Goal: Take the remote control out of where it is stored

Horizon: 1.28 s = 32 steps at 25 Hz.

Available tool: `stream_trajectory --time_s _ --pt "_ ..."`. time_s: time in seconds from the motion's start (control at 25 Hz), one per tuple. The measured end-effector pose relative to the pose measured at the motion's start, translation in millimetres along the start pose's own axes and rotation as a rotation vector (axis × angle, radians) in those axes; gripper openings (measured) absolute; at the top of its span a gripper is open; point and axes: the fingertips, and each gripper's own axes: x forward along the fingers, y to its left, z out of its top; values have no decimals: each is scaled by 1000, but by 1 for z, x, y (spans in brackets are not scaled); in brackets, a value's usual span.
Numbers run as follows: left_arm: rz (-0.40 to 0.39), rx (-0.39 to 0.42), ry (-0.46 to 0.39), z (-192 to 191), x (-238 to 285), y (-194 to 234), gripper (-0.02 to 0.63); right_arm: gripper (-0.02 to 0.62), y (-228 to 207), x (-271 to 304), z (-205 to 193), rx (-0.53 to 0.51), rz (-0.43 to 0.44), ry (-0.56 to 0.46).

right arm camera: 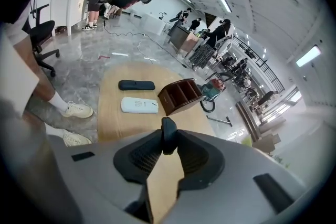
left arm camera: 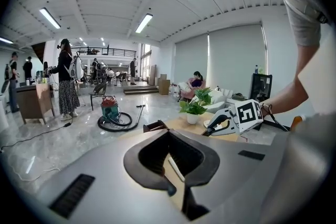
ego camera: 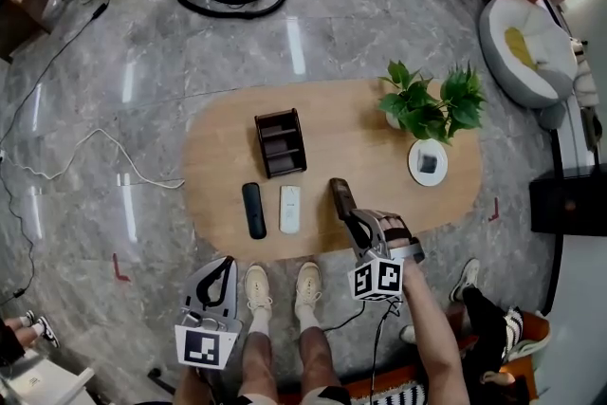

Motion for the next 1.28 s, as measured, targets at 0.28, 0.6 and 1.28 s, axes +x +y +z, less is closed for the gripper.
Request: stream_trajectory --time_s 0.28,0.6,1.28 --pt "-8 1 2 -5 -1 -5 5 97 18 0 0 -21 10 5" --pt "-19 7 22 -20 -4 -11 5 98 42 2 -4 -25 37 12" --pt "-39 0 65 -54 3 -19 5 112 100 23 -24 -65 51 40"
